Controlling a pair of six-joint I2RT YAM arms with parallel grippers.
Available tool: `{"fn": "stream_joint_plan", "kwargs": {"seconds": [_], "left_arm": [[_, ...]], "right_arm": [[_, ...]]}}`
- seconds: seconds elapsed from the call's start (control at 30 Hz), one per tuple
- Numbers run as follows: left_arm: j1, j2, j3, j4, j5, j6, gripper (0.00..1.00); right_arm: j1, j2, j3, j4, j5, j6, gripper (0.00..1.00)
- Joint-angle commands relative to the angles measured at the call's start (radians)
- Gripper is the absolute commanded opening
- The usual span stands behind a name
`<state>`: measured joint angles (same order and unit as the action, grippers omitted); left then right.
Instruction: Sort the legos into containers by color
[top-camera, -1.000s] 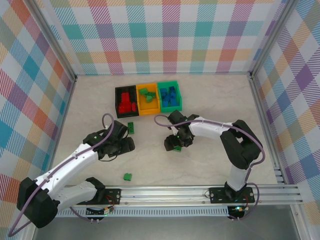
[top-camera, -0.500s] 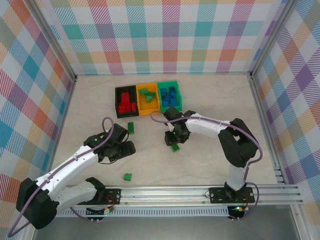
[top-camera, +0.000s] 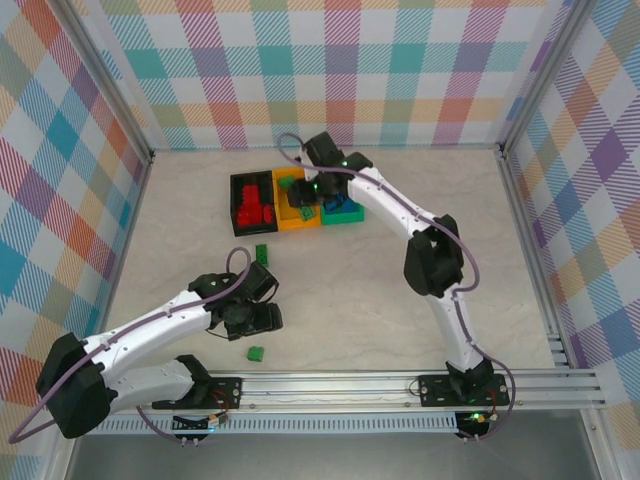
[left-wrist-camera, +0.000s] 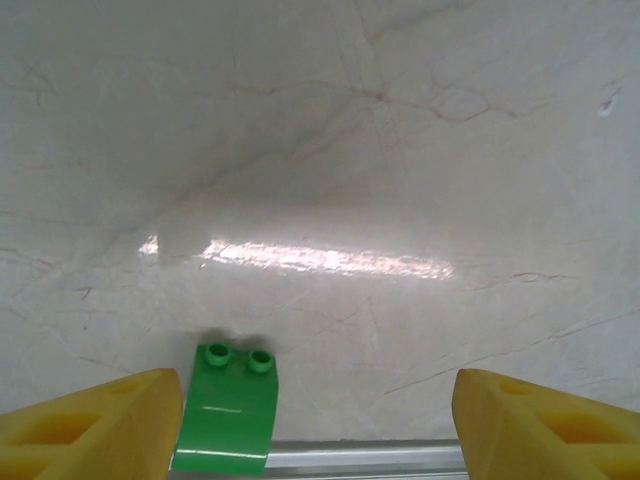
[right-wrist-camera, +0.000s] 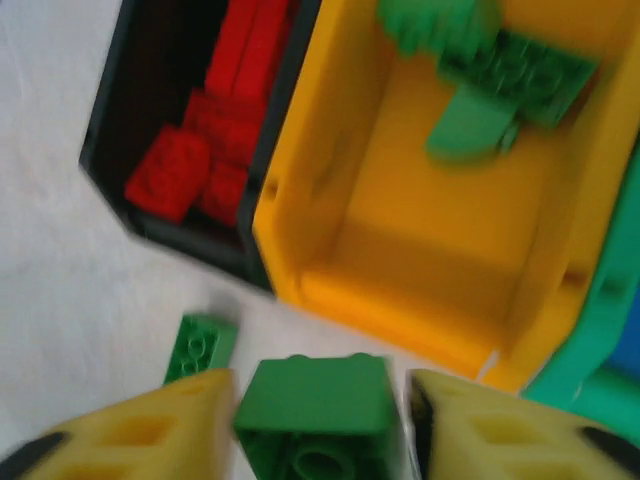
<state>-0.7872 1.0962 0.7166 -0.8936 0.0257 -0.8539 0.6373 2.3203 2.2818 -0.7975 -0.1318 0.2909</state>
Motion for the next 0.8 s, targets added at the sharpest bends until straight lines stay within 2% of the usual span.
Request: {"fn": "stream_joint_plan", "kwargs": {"seconds": [0.0, 0.07, 0.13, 0.4, 0.57, 0.77], "left_arm": [[-0.017, 0.007, -0.009, -0.069, -0.045, -0.049, 0.72], [-0.02, 0.005, -0.009, -0.09, -0.064, -0.059, 0.72], [-0.024, 0.004, -0.009, -0.112, -0.081, -0.067, 0.72], [-0.051, 0.089, -0.04, -0.061, -0.004, -0.069, 0.73], [-0.098, 0.214, -0.008, -0.076, -0.009, -0.056, 0.71], [-0.175, 0.321, 0.016, -0.064, 0.004, -0.057, 0.68]], "right_arm": [[-0.016, 0.126, 0.221, -0.132, 0.005, -0.012, 0.71], [-0.017, 0.149, 0.267, -0.153, -0.012, -0.01, 0.73], [-0.016, 0.115, 0.206, -0.132, -0.04, -0.008, 0.73], [-0.015, -0.218, -0.322, 0.058, -0.032, -0.019, 0.74], [-0.015, -0.392, -0.567, 0.117, -0.006, -0.019, 0.74], [-0.016, -0.521, -0.794, 0.167, 0.047, -0.027, 0.74]]}}
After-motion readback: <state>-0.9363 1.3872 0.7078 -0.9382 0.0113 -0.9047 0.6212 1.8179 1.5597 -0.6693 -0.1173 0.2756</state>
